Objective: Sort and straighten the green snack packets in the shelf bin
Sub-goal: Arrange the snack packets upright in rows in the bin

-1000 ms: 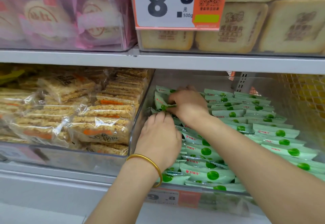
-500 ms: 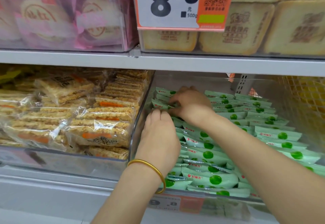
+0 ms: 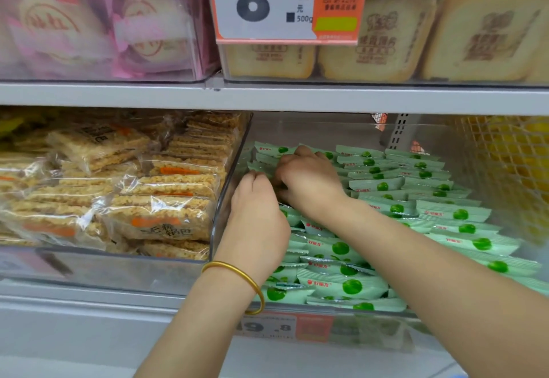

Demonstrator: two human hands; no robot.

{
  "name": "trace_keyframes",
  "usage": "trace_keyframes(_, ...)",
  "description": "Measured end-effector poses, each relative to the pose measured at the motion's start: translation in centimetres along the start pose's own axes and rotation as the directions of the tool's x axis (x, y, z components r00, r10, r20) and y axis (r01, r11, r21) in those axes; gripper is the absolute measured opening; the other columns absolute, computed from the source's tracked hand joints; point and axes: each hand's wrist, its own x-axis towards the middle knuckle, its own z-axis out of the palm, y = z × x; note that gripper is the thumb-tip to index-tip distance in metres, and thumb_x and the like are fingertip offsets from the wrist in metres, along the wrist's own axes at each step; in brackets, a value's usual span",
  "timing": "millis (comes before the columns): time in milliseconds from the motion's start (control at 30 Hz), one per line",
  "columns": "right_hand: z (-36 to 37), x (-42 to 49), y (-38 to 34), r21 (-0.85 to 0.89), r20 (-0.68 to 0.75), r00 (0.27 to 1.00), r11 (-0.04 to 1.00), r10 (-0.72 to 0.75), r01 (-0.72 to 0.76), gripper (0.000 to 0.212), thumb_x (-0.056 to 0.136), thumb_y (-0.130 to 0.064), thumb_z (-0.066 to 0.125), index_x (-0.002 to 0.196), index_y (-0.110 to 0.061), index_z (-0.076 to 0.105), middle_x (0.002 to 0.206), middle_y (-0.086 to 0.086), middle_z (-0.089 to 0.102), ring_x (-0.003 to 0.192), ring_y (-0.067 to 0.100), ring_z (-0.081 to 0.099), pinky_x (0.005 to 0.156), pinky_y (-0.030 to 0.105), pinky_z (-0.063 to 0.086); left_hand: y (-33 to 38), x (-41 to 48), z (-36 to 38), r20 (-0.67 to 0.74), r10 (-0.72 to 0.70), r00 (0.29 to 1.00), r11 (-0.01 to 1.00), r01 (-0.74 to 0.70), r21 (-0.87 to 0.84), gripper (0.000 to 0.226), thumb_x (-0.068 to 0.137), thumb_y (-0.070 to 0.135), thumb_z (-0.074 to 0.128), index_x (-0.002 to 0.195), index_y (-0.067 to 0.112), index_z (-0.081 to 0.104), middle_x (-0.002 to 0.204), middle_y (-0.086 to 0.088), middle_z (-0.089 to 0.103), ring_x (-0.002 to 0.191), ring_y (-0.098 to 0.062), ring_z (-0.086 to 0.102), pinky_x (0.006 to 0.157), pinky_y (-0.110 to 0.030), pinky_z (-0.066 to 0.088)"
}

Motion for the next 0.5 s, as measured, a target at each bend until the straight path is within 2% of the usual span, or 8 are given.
trace_keyframes(100,-0.4,0.2,0.1,0.032,0.001,0.999,0.998,0.053,-0.053,0.017,0.089,-0.028,0.057,0.098,-0.022,0.070,0.112,0.003,0.062,0.119,0.025,0.040,0.097,0.033,0.029,-0.2,0.0,0.0,-0.013,0.007,1.000,1.000,-0.007,-0.029,0.054,0.087,-0.006,0.036,0.141,0.003,0.031,0.143,-0.011,0.030,0.134,-0.025,0.028,0.114,-0.036,0.023)
trace_keyframes(200,-1.3,0.1,0.2,0.136,0.046,0.993,0.984,0.108,-0.113,0.017,0.089,-0.032,0.058,0.101,-0.027,0.071,0.117,0.007,0.055,0.122,0.027,0.040,0.100,0.033,0.027,-0.1,-0.1,-0.2,-0.015,0.002,1.000,0.999,-0.003,-0.036,0.054,0.089,-0.005,0.035,0.142,0.004,0.029,0.145,-0.010,0.027,0.135,-0.024,0.027,0.114,-0.034,0.023)
trace_keyframes(367,-0.8,0.3,0.1,0.150,0.110,0.986,0.978,0.126,-0.142,0.018,0.092,-0.034,0.054,0.104,-0.029,0.067,0.113,0.006,0.059,0.123,0.025,0.039,0.103,0.034,0.025,0.3,-0.1,-0.3,0.002,-0.018,1.000,1.000,0.018,-0.011,0.056,0.092,-0.004,0.033,0.146,0.004,0.019,0.151,-0.007,0.018,0.140,-0.021,0.018,0.113,-0.028,0.019)
trace_keyframes(433,-0.9,0.1,0.2,0.150,0.150,0.982,0.979,0.113,-0.135,0.019,0.092,-0.035,0.054,0.106,-0.030,0.066,0.112,0.005,0.059,0.123,0.024,0.039,0.104,0.035,0.025,0.4,0.1,-0.2,0.013,-0.013,1.000,1.000,0.013,-0.002,0.056,0.092,-0.005,0.033,0.145,0.003,0.020,0.152,-0.008,0.018,0.141,-0.021,0.017,0.113,-0.028,0.018)
trace_keyframes(500,-1.5,-0.2,0.6,0.193,0.121,0.988,0.974,0.099,-0.121,0.019,0.092,-0.033,0.054,0.106,-0.033,0.067,0.115,0.004,0.057,0.123,0.023,0.038,0.103,0.033,0.028,0.3,0.4,0.0,0.004,0.003,1.000,1.000,-0.003,0.016,0.054,0.090,-0.006,0.033,0.143,0.003,0.025,0.152,-0.009,0.018,0.141,-0.021,0.016,0.114,-0.029,0.016)
